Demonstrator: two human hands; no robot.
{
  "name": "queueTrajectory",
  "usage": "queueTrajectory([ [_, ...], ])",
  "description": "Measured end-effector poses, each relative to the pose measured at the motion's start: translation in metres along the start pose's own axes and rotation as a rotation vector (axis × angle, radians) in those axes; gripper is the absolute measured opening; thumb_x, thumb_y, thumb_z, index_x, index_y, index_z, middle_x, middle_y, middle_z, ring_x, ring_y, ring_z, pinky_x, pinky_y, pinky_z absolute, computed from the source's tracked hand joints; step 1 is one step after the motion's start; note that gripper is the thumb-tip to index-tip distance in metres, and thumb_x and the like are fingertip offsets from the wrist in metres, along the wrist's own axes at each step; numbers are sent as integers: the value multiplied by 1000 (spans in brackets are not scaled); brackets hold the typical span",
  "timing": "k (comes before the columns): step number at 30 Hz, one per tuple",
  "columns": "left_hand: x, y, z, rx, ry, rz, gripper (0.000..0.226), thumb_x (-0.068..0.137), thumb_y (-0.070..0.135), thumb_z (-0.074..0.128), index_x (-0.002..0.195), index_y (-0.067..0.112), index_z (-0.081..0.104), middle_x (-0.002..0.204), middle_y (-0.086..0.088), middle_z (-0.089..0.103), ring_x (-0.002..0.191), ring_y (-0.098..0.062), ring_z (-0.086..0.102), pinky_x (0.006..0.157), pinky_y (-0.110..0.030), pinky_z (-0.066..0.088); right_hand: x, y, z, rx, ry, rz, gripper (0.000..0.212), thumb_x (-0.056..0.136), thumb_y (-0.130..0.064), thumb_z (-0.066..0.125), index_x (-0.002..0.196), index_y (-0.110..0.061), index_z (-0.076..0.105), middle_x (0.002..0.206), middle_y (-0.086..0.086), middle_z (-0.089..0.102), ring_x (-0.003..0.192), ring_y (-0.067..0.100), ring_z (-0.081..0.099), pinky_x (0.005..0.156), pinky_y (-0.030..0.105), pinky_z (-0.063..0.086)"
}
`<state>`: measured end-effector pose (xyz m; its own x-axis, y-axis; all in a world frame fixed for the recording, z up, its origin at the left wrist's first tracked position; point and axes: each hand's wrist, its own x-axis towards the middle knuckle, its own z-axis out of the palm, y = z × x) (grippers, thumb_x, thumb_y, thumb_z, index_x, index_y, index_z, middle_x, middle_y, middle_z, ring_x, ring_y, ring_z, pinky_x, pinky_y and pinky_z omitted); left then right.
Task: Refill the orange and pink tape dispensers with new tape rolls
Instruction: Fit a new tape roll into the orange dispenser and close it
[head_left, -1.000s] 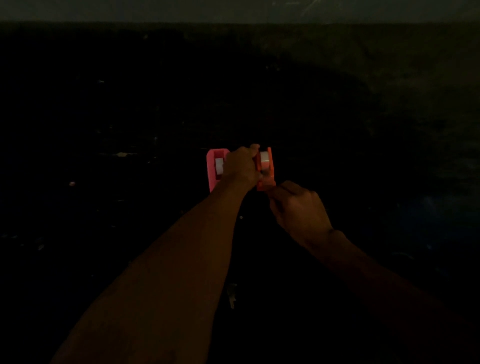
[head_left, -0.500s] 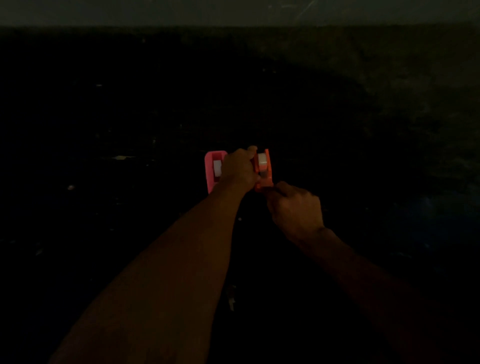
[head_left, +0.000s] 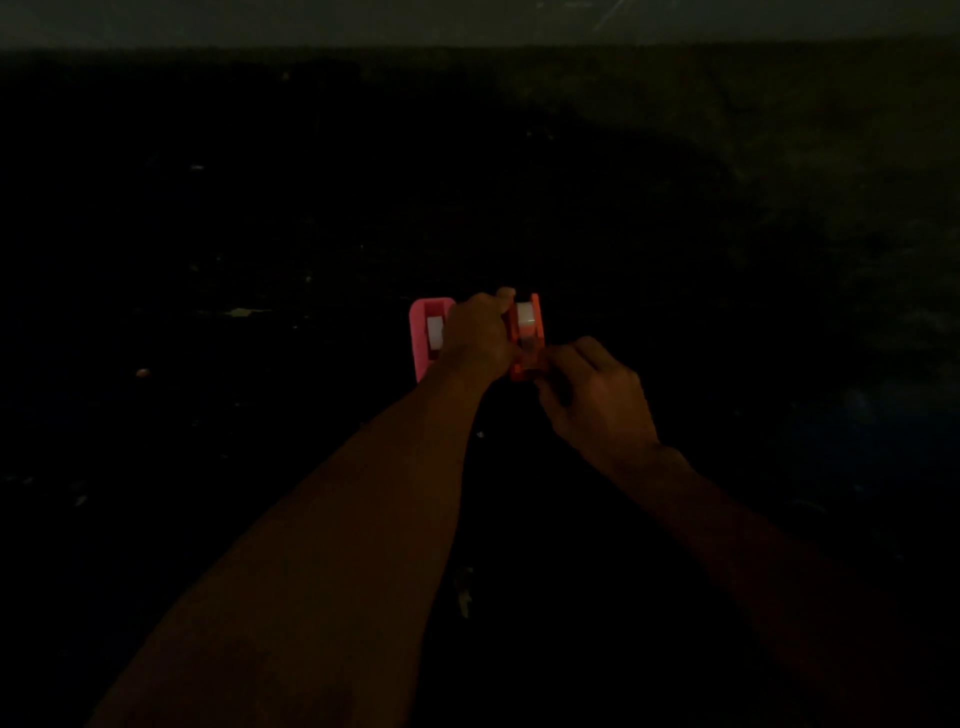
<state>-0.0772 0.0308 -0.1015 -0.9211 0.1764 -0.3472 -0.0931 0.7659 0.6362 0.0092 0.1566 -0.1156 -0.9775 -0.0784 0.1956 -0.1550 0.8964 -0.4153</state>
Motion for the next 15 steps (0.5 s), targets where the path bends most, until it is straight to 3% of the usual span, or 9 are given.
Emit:
queueTrajectory([
  [5, 0, 0, -1, 33, 8, 27, 73, 81, 14, 71, 146, 17, 38, 140, -15, 51, 124, -30, 53, 106, -39, 44, 9, 2, 7, -31, -81, 30, 22, 86, -20, 62, 103, -7, 64, 100, 15, 64, 88, 36, 62, 67, 38, 50],
  [9, 2, 0, 1, 54, 11, 16, 78, 83, 18, 71, 150, 17, 29, 145, -12, 44, 131, -29, 46, 112, -40, 38, 10, -3, 11, -5, -60, 84, 21, 84, -16, 64, 100, -2, 62, 99, 19, 64, 86, 40, 62, 66, 37, 47],
  [15, 2, 0, 2, 37, 36, 38, 78, 82, 17, 74, 148, 14, 34, 143, -11, 47, 132, -26, 46, 113, -33, 34, 16, 5, 22, -1, -117, 191, 32, 89, -31, 58, 110, -8, 58, 107, 15, 64, 98, 35, 60, 74, 37, 44],
])
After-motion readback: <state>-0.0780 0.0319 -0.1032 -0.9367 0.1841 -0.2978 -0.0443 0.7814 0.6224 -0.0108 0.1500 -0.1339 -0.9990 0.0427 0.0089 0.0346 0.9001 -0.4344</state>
